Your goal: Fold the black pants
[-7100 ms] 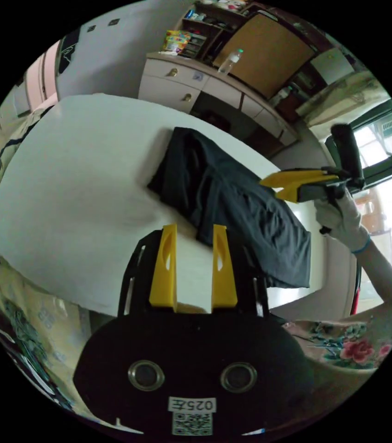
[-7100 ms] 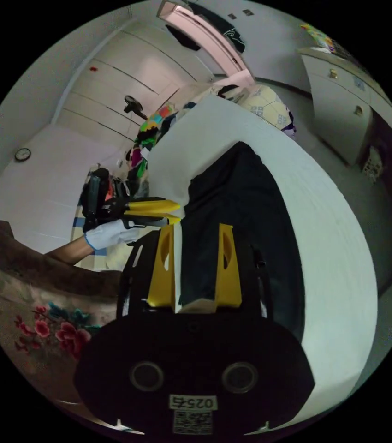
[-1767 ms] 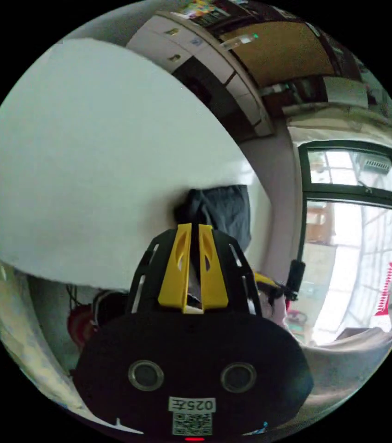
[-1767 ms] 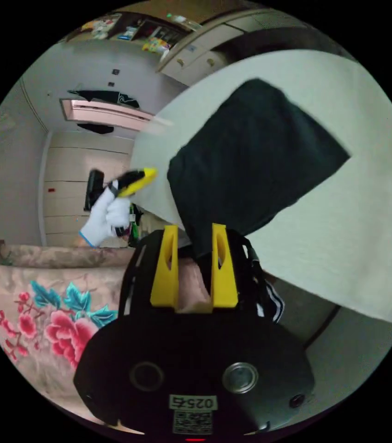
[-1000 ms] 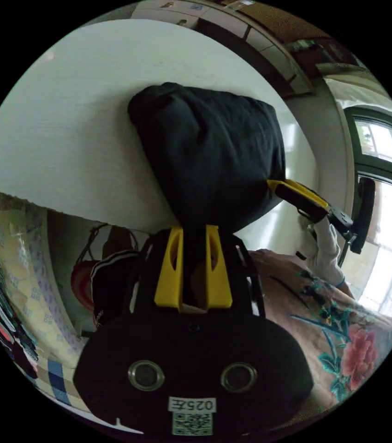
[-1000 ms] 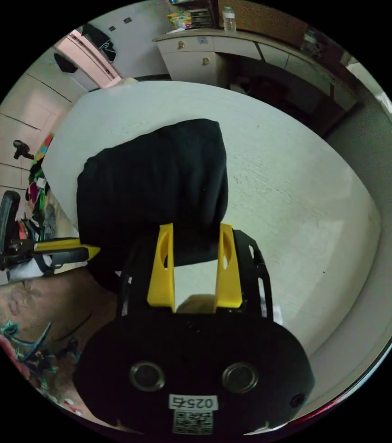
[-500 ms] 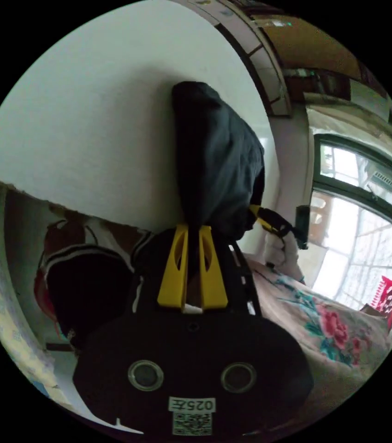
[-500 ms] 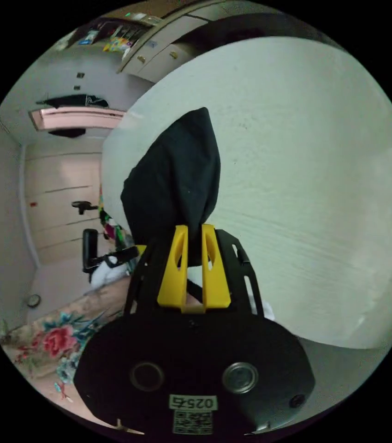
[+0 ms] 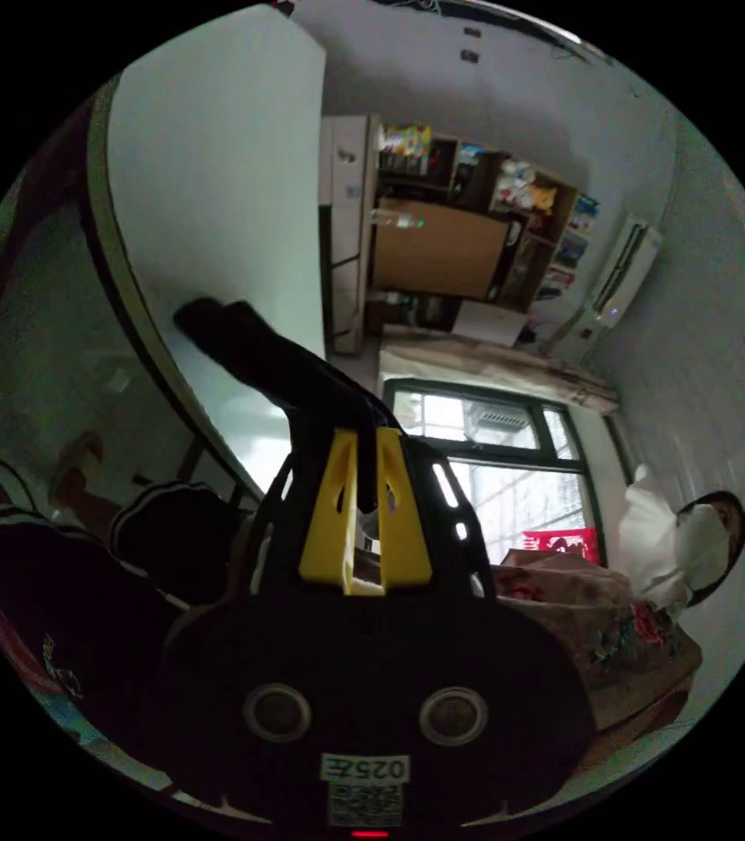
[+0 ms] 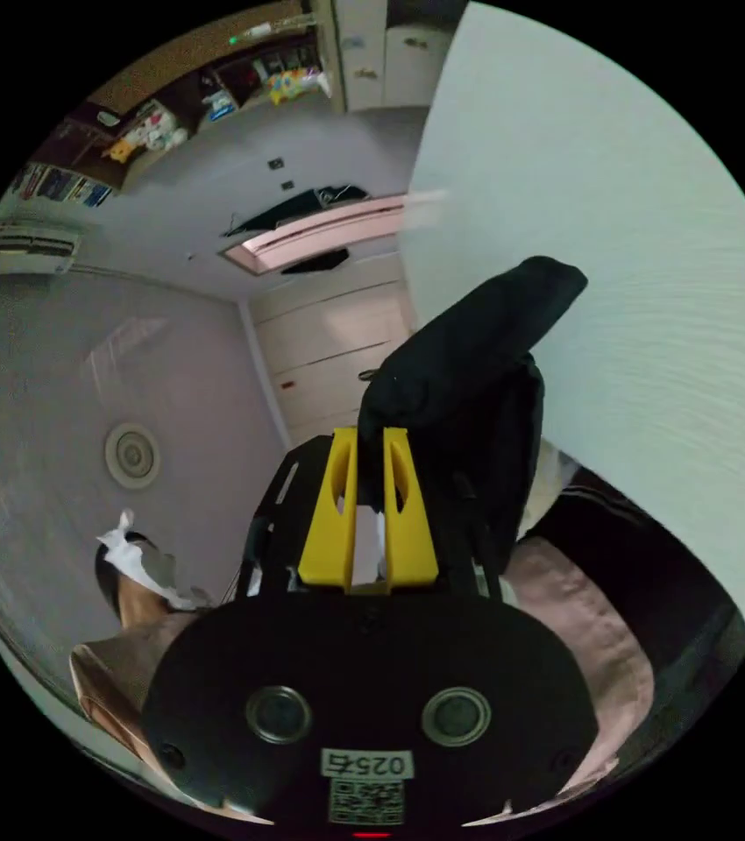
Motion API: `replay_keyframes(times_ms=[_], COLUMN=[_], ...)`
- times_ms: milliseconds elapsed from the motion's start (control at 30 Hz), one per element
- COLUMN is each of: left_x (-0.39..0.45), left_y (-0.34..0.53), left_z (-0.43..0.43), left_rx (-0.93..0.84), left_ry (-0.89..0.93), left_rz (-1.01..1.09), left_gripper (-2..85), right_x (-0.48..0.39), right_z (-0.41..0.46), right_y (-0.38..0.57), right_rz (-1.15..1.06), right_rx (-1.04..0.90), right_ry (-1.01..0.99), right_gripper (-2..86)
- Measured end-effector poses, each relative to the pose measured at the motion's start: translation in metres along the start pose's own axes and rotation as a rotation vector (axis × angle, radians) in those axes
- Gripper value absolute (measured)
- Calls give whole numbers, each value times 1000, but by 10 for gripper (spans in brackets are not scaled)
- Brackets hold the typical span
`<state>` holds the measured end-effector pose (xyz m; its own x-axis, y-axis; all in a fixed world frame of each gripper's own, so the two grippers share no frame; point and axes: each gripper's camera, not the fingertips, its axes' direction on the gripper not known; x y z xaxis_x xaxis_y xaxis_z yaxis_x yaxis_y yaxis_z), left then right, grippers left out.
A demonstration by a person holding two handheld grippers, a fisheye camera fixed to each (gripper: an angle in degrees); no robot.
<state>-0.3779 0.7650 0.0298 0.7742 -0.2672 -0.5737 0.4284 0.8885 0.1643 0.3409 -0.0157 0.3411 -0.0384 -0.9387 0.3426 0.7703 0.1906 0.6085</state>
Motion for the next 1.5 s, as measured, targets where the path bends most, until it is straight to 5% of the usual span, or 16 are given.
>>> replay_keyframes(times_ms=[367,533,633,900,1200,1500], left_x=[235,284,295,314,359,408], left_y=[120,208,238,294,273,179], left_z=[-274,-346,-369,-368,-304,-224], left_rx=[386,643,675,651,513,553], left_ry=[6,-44,-91,87,-19,-180], left_rz=[197,153,96,-90,-291,-353], left_gripper=[-9,-9,-8,-8,-8,-8], right_x=[77,166,226,391,575,668], right_z=[198,275,293,271,157,131], right_y=[-16,-5,11,75,106,23], right_rz=[31,15,14,154,307,174], right_rx=[-493,-828,-869,-823,-695,-914], right_ry=[-62,167,323,307,349,696], right_gripper=[50,51,51,51,51,51])
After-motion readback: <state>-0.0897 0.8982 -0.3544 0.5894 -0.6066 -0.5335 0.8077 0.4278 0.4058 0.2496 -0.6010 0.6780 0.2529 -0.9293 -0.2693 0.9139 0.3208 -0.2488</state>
